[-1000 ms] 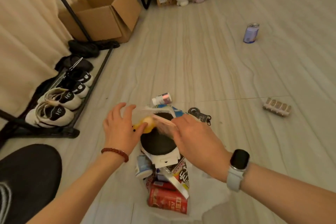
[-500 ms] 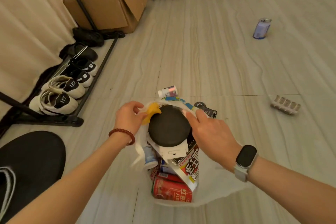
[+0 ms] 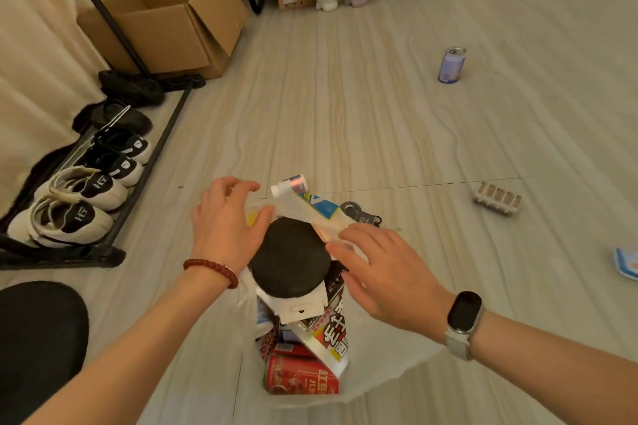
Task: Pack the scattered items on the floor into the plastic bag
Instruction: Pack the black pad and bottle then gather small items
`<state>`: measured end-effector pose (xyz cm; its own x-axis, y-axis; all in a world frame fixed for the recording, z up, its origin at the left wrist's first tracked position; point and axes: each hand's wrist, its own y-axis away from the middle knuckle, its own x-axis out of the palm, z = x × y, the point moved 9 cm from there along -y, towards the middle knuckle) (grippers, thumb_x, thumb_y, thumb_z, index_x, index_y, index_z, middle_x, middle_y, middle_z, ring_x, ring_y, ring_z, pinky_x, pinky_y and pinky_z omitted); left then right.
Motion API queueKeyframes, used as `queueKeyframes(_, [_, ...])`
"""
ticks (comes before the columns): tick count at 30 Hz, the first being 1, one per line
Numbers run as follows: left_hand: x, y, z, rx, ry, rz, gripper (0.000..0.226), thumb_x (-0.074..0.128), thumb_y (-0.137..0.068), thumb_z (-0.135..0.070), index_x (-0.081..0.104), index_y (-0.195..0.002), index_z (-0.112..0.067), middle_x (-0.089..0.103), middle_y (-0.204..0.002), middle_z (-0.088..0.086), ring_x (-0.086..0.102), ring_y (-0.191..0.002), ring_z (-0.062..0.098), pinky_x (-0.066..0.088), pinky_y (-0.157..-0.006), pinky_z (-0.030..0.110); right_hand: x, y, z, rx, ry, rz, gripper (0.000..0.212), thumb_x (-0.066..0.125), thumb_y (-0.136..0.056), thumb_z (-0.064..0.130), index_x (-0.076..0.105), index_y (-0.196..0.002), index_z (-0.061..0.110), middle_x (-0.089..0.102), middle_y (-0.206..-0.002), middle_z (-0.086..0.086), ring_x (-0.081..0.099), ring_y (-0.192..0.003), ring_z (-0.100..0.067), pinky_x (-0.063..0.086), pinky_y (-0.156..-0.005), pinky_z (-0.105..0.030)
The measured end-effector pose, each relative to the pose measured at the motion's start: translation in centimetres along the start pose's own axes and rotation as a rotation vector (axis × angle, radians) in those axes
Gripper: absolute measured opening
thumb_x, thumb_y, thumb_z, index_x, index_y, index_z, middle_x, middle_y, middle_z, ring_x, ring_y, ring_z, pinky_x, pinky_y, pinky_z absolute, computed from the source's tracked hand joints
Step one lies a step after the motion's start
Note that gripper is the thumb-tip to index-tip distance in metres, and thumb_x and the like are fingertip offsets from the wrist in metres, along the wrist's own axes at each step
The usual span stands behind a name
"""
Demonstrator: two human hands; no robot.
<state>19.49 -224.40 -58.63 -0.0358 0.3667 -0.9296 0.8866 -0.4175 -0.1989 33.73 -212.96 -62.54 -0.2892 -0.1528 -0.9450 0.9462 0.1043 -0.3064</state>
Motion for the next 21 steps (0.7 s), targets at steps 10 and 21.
queueKeyframes(10, [10.2, 3.3, -20.4, 0.607, -0.034, 0.287, 0.045, 0.039, -0.078, -0.041, 0.058, -0.111, -0.016, 0.06, -0.117, 0.01, 0.058, -0.107, 0.031, 0.044, -0.087, 0.048, -1.1, 14.5, -19.7, 0.656, 0.092, 0.092, 0.041, 0.044, -0.078, 0.023, 0.055, -0.116, 0.012, 0.063, -0.111, -0.014, 0.06, -0.104, -0.032, 0.05, -0.087, -0.047])
queueKeyframes(21, [27.6, 3.3, -33.3, 0.636, -0.116, 0.623, 0.062, 0.044, -0.09, -0.024, 0.011, -0.143, -0.02, 0.008, -0.154, 0.003, 0.013, -0.14, 0.024, 0.032, -0.104, 0.042, 2.4, 31.9, -34.1, 1.388, -0.029, 0.172, 0.072, 0.045, -0.09, 0.034, 0.0, -0.146, 0.026, -0.001, -0.155, -0.009, 0.006, -0.142, -0.032, 0.02, -0.111, -0.045])
